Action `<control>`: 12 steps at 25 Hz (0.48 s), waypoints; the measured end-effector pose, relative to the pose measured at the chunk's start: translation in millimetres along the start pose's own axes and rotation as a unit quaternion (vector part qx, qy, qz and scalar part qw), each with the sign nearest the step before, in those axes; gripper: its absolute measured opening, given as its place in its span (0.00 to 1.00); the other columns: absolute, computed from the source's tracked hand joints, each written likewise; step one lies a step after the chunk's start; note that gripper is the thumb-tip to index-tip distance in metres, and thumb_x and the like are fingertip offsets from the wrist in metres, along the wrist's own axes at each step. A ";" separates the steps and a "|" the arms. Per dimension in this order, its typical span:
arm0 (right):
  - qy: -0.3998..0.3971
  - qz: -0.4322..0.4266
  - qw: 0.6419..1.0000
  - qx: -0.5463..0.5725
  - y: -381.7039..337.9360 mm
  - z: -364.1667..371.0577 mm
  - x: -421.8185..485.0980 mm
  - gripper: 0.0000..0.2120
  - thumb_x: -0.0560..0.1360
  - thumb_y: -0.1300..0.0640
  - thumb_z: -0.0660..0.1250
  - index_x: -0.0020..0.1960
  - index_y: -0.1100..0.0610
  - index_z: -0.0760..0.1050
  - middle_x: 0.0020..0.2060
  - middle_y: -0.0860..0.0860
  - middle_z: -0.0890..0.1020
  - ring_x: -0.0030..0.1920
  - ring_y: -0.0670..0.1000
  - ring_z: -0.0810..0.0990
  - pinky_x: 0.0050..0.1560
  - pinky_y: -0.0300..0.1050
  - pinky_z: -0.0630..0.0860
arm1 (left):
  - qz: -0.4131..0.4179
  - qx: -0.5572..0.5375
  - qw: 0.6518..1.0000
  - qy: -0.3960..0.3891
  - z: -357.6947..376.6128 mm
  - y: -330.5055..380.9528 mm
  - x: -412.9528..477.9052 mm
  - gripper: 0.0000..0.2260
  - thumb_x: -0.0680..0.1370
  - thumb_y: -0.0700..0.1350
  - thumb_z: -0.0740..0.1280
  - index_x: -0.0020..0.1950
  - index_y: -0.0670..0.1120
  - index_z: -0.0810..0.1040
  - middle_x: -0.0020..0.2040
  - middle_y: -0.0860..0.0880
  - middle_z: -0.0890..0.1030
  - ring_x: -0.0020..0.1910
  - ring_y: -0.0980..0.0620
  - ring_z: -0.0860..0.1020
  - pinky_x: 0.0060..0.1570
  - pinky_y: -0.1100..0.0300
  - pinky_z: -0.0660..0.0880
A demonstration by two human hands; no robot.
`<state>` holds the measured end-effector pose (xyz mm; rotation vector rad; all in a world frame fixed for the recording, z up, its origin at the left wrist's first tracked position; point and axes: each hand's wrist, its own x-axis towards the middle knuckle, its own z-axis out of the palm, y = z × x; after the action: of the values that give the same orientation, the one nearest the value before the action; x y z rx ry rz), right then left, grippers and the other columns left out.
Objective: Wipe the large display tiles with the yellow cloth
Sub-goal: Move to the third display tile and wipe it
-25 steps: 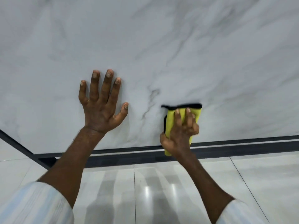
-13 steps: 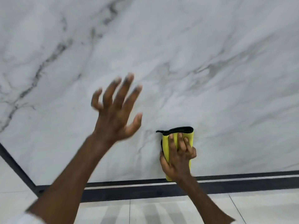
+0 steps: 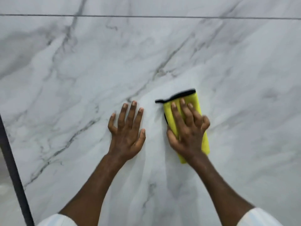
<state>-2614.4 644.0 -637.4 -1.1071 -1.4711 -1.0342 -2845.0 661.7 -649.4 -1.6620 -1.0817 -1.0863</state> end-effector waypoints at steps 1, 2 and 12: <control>-0.011 0.011 1.000 -0.005 -2.6 2.2 -23.1 0.38 0.71 0.44 0.66 0.79 0.51 0.68 0.80 0.53 0.67 0.77 0.55 0.65 0.64 0.67 0.65 | -0.003 -0.014 1.000 -0.001 -5.9 0.5 4.1 0.32 0.79 0.52 0.63 0.83 0.46 0.65 0.86 0.43 0.57 0.84 0.43 0.55 0.75 0.39 0.54; -0.024 0.025 0.999 -0.007 -5.9 1.5 -39.8 0.37 0.71 0.44 0.65 0.79 0.51 0.68 0.80 0.53 0.67 0.77 0.56 0.65 0.64 0.67 0.66 | -0.004 -0.021 1.000 0.007 -12.9 1.2 15.0 0.32 0.78 0.52 0.64 0.82 0.46 0.66 0.86 0.43 0.56 0.84 0.44 0.55 0.74 0.39 0.53; 0.008 -0.014 0.999 0.029 20.0 -35.8 262.3 0.39 0.71 0.38 0.61 0.81 0.43 0.62 0.81 0.47 0.63 0.74 0.52 0.60 0.63 0.61 0.62 | -0.034 -0.030 0.999 -0.018 -17.9 5.9 76.2 0.35 0.82 0.57 0.56 0.86 0.46 0.54 0.87 0.41 0.47 0.86 0.41 0.45 0.76 0.33 0.49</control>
<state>-2613.3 648.8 -372.0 -1.0368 -1.4988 -1.0119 -2824.3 658.9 -573.8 -1.7092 -1.1461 -1.1466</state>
